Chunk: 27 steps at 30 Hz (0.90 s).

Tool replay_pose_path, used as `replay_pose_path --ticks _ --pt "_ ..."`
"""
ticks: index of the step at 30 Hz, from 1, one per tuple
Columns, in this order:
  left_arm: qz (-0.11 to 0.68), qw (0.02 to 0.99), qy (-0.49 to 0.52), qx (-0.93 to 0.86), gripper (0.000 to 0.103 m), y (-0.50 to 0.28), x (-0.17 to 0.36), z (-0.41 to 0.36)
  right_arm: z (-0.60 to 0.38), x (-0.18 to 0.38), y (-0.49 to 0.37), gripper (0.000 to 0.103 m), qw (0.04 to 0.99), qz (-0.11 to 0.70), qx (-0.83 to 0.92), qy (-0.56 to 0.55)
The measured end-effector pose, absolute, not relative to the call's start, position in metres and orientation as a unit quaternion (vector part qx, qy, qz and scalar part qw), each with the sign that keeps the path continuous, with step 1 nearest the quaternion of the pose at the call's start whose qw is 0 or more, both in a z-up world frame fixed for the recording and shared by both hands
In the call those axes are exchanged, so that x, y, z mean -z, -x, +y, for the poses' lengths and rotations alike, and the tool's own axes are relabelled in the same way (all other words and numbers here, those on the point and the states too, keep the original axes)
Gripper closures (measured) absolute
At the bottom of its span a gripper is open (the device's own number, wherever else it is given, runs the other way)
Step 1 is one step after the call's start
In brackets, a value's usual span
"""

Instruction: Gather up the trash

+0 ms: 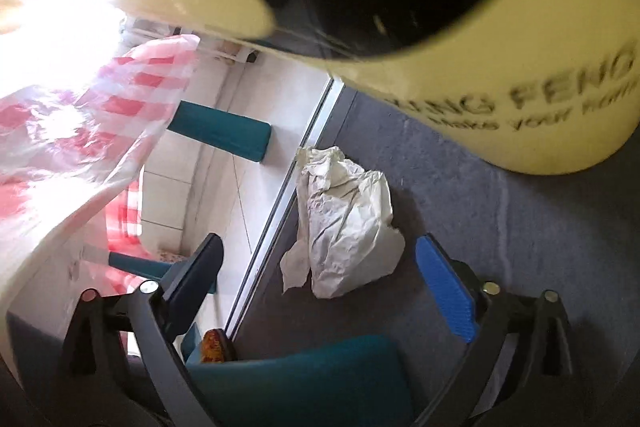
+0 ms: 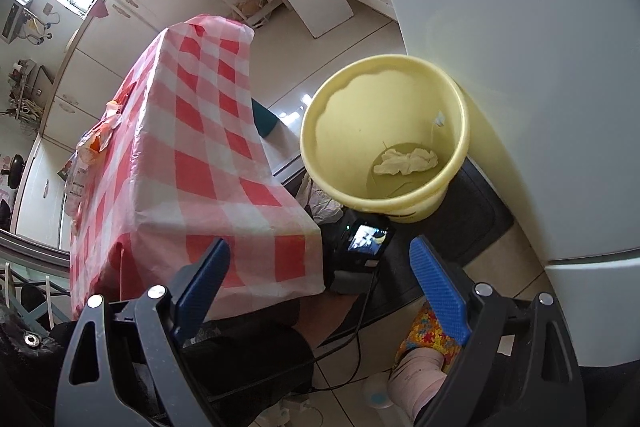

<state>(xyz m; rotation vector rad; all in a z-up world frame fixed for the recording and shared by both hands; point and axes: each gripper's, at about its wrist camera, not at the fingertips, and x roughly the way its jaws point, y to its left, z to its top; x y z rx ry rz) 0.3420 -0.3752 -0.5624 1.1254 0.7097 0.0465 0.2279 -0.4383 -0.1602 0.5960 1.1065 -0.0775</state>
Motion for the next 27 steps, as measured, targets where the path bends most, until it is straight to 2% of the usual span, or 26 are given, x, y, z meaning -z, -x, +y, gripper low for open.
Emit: replay_pose_path --ticks 3,10,11,13,14,15,18,23,27 --pt "0.336 0.78 -0.527 -0.026 0.008 -0.354 0.573 -0.381 -0.44 0.165 -0.228 0.015 0.802 0.523 0.036 -0.287" --pt "0.441 0.795 -0.409 -0.081 0.007 -0.413 0.564 -0.357 -0.444 0.173 -0.23 0.015 0.789 0.535 0.029 -0.301" --pt "0.447 0.796 -0.401 -0.079 0.009 -0.413 0.563 -0.355 -0.445 0.173 -0.23 0.015 0.789 0.534 0.029 -0.302" --pt "0.464 0.799 -0.378 -0.054 0.024 -0.409 0.561 -0.352 -0.446 0.173 -0.229 0.015 0.788 0.534 0.028 -0.304" --pt "0.471 0.797 -0.374 -0.045 0.053 -0.409 0.561 -0.351 -0.446 0.172 -0.228 0.015 0.789 0.533 0.028 -0.305" --pt "0.49 0.789 -0.37 -0.039 0.086 -0.41 0.564 -0.348 -0.446 0.171 -0.227 0.015 0.79 0.532 0.027 -0.305" --pt "0.522 0.786 -0.33 -0.021 0.096 -0.408 0.564 -0.337 -0.446 0.165 -0.224 0.015 0.795 0.524 0.029 -0.304" --pt "0.53 0.785 -0.316 0.059 0.097 -0.379 0.547 -0.337 -0.445 0.151 -0.223 0.015 0.806 0.507 0.028 -0.304" --pt "0.51 0.782 -0.313 0.179 0.097 -0.3 0.508 -0.353 -0.446 0.132 -0.217 0.015 0.827 0.484 0.039 -0.285"
